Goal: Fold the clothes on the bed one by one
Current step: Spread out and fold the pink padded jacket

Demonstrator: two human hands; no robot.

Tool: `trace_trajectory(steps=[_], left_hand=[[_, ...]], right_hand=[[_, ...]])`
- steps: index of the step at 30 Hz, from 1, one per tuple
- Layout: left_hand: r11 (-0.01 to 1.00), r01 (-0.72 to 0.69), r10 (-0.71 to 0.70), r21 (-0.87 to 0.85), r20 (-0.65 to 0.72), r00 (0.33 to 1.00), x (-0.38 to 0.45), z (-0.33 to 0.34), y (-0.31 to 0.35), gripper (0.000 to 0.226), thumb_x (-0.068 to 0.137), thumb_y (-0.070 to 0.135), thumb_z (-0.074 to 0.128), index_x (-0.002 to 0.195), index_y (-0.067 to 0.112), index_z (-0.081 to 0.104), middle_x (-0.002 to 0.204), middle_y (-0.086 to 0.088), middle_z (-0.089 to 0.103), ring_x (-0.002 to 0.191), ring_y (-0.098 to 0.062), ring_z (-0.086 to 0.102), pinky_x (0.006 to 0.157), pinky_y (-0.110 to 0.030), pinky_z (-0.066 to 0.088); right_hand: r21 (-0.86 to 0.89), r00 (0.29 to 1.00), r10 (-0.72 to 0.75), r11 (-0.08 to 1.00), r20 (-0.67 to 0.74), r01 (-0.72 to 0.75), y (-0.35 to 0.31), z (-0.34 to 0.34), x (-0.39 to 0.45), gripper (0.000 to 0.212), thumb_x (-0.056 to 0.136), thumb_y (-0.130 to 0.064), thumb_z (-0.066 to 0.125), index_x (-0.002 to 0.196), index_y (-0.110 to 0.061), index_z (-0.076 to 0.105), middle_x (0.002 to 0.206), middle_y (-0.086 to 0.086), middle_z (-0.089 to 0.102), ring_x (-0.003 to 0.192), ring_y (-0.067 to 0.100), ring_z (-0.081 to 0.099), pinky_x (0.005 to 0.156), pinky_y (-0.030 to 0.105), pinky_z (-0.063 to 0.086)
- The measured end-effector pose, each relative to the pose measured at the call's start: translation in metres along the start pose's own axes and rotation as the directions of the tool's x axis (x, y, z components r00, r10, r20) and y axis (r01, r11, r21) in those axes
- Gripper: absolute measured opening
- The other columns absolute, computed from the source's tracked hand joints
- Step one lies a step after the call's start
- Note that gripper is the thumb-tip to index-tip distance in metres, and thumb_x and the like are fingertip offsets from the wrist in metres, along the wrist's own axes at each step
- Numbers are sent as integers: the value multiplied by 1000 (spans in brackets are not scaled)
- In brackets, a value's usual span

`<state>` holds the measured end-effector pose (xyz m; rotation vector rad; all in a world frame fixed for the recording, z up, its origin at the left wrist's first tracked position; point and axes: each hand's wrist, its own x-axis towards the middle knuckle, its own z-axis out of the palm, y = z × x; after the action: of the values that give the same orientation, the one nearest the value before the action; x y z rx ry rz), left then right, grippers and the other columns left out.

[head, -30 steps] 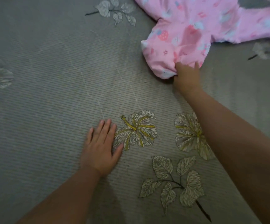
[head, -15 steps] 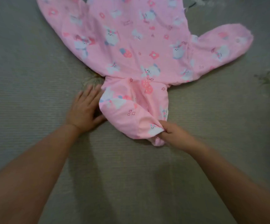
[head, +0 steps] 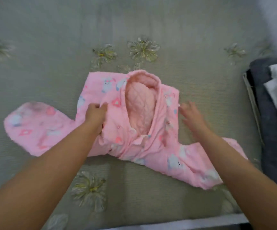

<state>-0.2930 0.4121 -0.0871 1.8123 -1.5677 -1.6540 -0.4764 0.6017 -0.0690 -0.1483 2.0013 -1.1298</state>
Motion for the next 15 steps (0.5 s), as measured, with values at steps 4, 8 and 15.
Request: trace_trajectory(steps=[4, 8, 15], left_hand=[[905, -252, 306, 341, -112, 946, -39, -27, -43, 32, 93, 22, 47, 118, 3, 45, 103, -20, 61, 89, -32, 57, 66, -26, 34], [315, -573, 634, 756, 281, 720, -93, -54, -104, 68, 79, 48, 42, 105, -12, 59, 91, -28, 65, 77, -43, 64, 70, -51, 50], [425, -201, 275, 883, 85, 958, -110, -84, -160, 38, 83, 39, 62, 75, 2, 63, 83, -16, 62, 84, -31, 56, 79, -39, 36]], right_hand=[[-485, 942, -144, 828, 303, 282, 77, 30, -66, 67, 83, -41, 62, 136, -12, 32, 127, -4, 47, 124, 21, 44, 97, 29, 29], [-854, 953, -128, 424, 273, 301, 122, 69, -94, 41, 87, -48, 48, 116, -19, 48, 119, -3, 53, 119, 15, 43, 103, 36, 16], [-793, 940, -101, 511, 327, 330, 139, 109, -116, 62, 87, -45, 45, 135, -8, 30, 123, 5, 51, 114, 23, 46, 91, 35, 29]])
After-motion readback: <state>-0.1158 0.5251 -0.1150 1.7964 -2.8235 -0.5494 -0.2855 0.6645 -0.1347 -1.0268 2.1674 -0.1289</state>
